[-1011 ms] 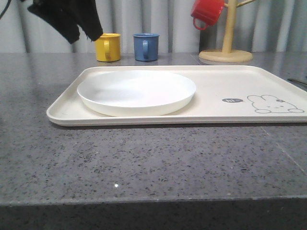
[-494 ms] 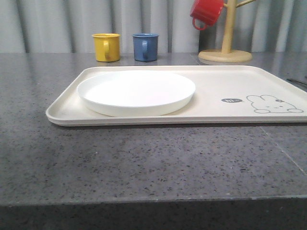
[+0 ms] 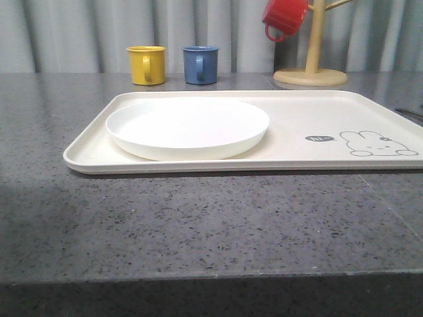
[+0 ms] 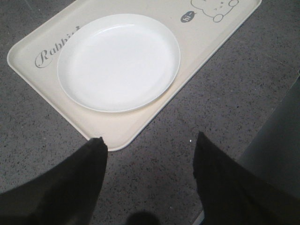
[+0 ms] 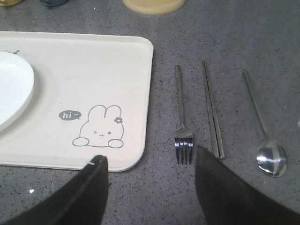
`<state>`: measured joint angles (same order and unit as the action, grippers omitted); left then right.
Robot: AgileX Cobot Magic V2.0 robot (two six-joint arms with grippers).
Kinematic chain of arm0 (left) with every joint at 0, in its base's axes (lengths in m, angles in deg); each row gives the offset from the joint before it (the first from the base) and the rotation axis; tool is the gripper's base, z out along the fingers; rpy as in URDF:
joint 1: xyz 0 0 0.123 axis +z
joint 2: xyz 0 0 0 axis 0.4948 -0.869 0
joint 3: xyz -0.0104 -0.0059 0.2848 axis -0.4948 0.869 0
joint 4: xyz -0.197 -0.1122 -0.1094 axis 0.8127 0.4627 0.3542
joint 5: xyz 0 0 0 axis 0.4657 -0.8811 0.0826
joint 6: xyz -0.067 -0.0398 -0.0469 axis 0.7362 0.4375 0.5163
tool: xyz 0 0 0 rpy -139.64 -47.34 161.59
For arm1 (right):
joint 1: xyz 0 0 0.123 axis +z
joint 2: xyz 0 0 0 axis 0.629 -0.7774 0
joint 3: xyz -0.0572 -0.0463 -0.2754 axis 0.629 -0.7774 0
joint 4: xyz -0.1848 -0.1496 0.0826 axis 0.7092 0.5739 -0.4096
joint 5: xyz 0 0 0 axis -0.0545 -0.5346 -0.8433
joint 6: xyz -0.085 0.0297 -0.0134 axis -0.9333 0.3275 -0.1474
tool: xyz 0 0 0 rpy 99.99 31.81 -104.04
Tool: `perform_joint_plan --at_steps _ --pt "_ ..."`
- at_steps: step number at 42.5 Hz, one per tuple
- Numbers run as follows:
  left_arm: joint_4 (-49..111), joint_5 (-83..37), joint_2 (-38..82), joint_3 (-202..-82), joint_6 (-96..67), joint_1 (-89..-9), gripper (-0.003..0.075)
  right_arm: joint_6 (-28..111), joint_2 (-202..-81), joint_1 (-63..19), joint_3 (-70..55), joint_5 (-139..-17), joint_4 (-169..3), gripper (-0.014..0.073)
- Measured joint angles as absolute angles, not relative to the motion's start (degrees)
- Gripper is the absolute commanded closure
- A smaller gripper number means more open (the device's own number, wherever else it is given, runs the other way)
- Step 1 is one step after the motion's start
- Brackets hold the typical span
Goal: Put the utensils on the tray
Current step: 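Raise the left gripper away from the plate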
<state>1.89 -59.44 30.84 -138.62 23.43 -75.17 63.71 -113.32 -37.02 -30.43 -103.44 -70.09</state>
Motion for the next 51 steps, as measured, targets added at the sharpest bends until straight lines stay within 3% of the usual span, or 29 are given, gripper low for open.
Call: perform_joint_plan --at_steps 22,51 --pt "-0.1 -59.3 31.5 -137.8 23.4 -75.2 0.0312 63.7 -116.0 -37.0 -27.2 -107.8 -69.5 0.0164" --pt "-0.2 -59.2 31.5 -137.8 23.4 -75.2 0.0311 62.3 -161.2 -39.9 8.8 -134.5 -68.2 0.0169"
